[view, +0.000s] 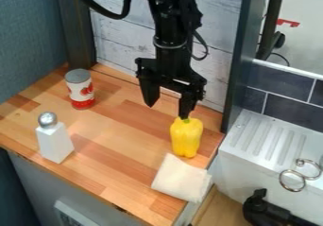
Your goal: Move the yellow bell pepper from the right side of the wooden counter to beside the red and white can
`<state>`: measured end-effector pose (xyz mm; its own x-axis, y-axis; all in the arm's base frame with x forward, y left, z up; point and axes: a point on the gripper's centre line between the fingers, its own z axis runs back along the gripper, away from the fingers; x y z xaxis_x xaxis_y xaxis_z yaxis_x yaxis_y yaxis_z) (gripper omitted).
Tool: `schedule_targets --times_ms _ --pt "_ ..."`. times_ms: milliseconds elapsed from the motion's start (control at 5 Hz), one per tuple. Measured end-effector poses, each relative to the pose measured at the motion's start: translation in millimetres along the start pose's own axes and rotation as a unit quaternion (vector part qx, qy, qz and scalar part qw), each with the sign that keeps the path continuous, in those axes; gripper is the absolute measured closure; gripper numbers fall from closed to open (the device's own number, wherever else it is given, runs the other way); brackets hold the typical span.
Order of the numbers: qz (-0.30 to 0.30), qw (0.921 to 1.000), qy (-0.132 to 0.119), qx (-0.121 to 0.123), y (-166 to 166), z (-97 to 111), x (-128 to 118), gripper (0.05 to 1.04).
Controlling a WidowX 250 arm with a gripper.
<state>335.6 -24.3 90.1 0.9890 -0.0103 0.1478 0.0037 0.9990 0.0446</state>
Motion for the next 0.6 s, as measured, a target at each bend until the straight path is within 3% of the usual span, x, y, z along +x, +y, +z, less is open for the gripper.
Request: schedule_targets --times_ms 200,600 --pt "-0.004 0.9999 -0.004 -0.012 -5 -9 4 0.076" --pt "-0.007 0.9997 0.013 -0.017 -8 -25 8 0.076"
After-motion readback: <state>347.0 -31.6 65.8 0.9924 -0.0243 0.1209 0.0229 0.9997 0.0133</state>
